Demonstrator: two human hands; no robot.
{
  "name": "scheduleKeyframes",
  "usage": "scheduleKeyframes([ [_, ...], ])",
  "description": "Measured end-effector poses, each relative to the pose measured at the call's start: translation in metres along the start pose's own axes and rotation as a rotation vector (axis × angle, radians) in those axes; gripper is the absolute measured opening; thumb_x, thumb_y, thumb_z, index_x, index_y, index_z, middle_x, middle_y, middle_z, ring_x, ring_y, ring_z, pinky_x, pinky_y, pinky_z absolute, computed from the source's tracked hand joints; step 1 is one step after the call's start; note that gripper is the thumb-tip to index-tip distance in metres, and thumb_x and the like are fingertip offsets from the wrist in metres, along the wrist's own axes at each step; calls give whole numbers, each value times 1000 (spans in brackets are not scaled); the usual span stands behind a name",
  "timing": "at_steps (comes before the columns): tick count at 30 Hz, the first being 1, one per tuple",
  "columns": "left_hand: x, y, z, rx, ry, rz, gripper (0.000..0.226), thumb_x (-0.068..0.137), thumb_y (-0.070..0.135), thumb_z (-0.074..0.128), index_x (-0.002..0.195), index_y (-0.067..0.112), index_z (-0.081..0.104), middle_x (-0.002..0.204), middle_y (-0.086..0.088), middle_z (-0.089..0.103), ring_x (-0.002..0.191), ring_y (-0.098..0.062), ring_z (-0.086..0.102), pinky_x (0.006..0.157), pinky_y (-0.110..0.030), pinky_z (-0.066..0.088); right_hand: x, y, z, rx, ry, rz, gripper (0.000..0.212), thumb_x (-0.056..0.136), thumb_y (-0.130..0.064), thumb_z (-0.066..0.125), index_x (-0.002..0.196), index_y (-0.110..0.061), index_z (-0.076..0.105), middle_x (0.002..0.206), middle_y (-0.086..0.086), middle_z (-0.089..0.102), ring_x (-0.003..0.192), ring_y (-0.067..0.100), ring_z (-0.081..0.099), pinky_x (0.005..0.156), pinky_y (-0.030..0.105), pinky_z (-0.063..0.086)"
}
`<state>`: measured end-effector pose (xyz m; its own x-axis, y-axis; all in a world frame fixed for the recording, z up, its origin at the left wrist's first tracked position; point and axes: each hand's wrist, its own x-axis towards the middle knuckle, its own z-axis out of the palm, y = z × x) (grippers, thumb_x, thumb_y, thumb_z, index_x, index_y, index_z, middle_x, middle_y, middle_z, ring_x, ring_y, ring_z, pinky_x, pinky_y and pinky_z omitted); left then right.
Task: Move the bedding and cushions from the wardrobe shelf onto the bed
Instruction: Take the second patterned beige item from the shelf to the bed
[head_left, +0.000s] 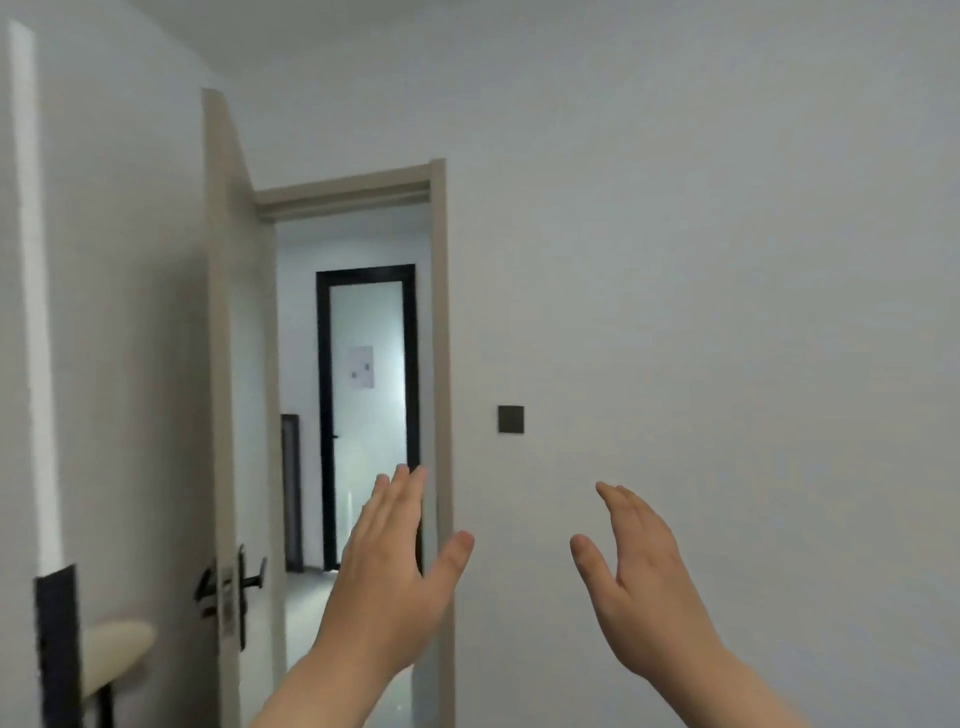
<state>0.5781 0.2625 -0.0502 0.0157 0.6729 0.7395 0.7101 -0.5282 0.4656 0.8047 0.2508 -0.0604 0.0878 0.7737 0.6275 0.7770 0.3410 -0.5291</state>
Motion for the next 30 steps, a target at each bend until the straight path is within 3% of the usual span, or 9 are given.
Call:
scheduleKeyframes([
  [6, -27, -74, -155, 222, 153, -69, 68, 80, 75, 26, 136, 56, -10, 150, 33, -13, 137, 11, -19, 115, -27, 2, 2, -155, 111, 181, -176, -215, 64, 94, -52, 33, 152, -35, 12, 160, -13, 11, 146, 3, 2, 117, 26, 10],
  [10, -41, -123, -250, 337, 269, -183, 83, 77, 77, 20, 148, 40, -2, 156, 23, -6, 141, 5, -13, 115, -28, 2, -3, -247, 160, 236, -259, -324, 64, 95, -53, 31, 152, -37, 9, 160, -17, 7, 146, 3, 2, 120, 31, 12],
  [14, -56, -170, -337, 444, 373, -247, 94, 72, 81, 17, 151, 31, 9, 157, 17, 5, 144, 0, -5, 117, -30, 6, -7, -327, 206, 297, -273, -435, 64, 94, -55, 30, 152, -37, 10, 160, -16, 10, 146, 3, 5, 116, 25, 11],
  [17, -63, -196, -393, 520, 445, -290, 86, 80, 77, 24, 151, 29, 16, 160, 11, 10, 145, -3, 0, 117, -32, 10, -12, -378, 236, 372, -292, -511, 65, 92, -59, 25, 152, -36, 13, 159, -15, 13, 145, 2, 6, 115, 25, 13],
  [22, -77, -232, -481, 686, 520, -398, 87, 76, 72, 28, 150, 28, 19, 160, 7, 14, 146, -9, 4, 118, -40, 15, -16, -459, 289, 476, -344, -628, 63, 96, -51, 34, 153, -32, 14, 160, -10, 15, 146, 8, 10, 118, 28, 14],
  [30, -97, -274, -572, 936, 621, -497, 76, 87, 61, 39, 151, 27, 15, 160, 6, 11, 146, -9, 3, 117, -34, 13, -13, -572, 387, 686, -409, -759, 60, 97, -50, 36, 150, -25, 25, 157, -1, 27, 143, 16, 21, 116, 33, 20],
])
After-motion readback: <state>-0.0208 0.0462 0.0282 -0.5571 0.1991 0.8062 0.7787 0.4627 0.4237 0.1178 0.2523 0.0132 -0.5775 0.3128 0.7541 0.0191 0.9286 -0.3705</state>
